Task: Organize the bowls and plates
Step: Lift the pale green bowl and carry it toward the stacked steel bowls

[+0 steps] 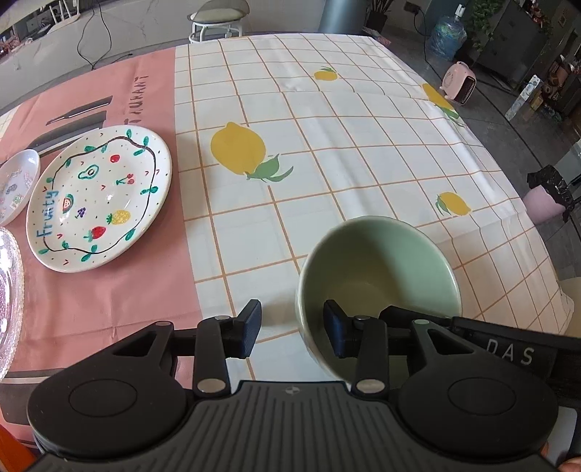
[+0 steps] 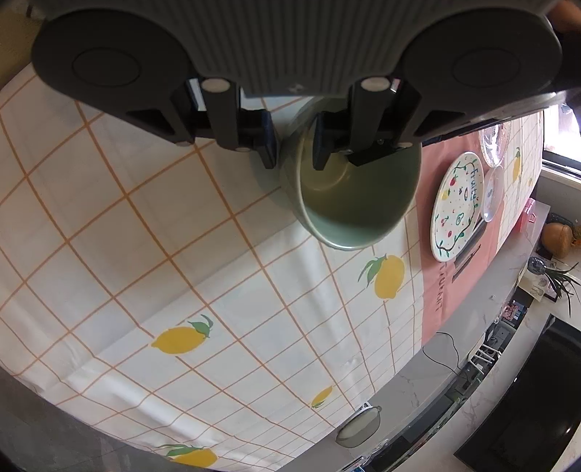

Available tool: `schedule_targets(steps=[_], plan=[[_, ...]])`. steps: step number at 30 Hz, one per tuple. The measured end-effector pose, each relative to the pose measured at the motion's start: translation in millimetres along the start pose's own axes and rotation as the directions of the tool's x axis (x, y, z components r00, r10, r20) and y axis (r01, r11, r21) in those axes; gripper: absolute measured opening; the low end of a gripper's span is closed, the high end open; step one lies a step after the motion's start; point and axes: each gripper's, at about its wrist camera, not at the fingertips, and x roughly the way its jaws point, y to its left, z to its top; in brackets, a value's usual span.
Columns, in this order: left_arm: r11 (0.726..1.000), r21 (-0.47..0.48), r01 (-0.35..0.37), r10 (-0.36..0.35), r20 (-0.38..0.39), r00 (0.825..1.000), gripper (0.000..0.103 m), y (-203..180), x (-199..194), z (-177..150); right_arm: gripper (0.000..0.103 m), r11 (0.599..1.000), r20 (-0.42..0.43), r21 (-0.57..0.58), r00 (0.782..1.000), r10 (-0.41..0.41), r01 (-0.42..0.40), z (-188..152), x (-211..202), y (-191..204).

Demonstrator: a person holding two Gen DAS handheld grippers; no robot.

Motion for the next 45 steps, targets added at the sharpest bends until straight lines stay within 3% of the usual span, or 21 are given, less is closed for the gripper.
schedule_targets(steps=[5, 7, 8, 9, 10, 12, 19, 27, 39, 45], plan=[[1.0, -0.012, -0.016, 0.016, 0.037, 0.999, 0.049, -2.5, -0.5, -4.1, 0.019, 0.998, -0.001, 0.06, 0.999, 0.035, -0.035, -0.2, -0.1, -7.3], [1.0, -0.008, -0.003, 0.003, 0.031, 1.0, 0.038, -3.4, -1.0, -2.8, 0.019, 0.997, 0.004, 0.062, 0.999, 0.036, -0.036, -0.8, -0.7, -7.2], [1.0, -0.013, 0.015, -0.015, 0.022, 1.0, 0.025, -3.7, -1.4, -2.2, 0.019, 0.998, 0.007, 0.056, 0.999, 0.034, -0.034, -1.2, -1.0, -6.6], [0.999, -0.033, 0.033, -0.033, 0.006, 0.999, 0.019, -4.6, -1.9, -1.4, 0.019, 0.998, 0.007, 0.048, 0.999, 0.031, -0.031, -1.7, -1.2, -5.3], [0.998, -0.059, 0.021, -0.021, -0.004, 1.0, 0.017, -5.3, -2.3, -0.3, 0.019, 0.999, 0.009, 0.035, 1.0, 0.026, -0.026, -1.9, -0.7, -3.6], [0.994, -0.105, -0.013, 0.009, -0.031, 0.999, 0.017, -7.6, -2.5, 2.0, 0.019, 0.999, 0.012, 0.047, 1.0, 0.027, -0.027, -2.2, -0.6, -4.1], [0.994, -0.108, -0.02, 0.012, -0.076, 0.997, 0.017, -12.1, -5.7, 5.1, 0.019, 0.996, 0.026, 0.073, 0.999, 0.043, -0.045, -2.8, -7.6, -12.2], [0.992, -0.123, 0.0, -0.007, -0.058, 0.998, 0.016, -11.6, -25.3, 12.9, 0.019, 0.995, 0.078, 0.052, 0.994, 0.079, -0.084, -1.6, -24.0, -7.3], [0.993, -0.108, -0.051, 0.046, -0.051, 0.998, 0.016, -28.5, -58.4, 20.1, 0.019, 0.994, 0.149, 0.033, 0.984, 0.094, -0.1, -5.3, -55.0, 6.2], [0.993, -0.083, -0.089, 0.087, -0.03, 0.996, 0.016, -31.5, -88.2, 16.2, 0.019, 0.989, 0.168, 0.01, 0.976, 0.141, -0.144, -13.6, -75.2, 12.2]])
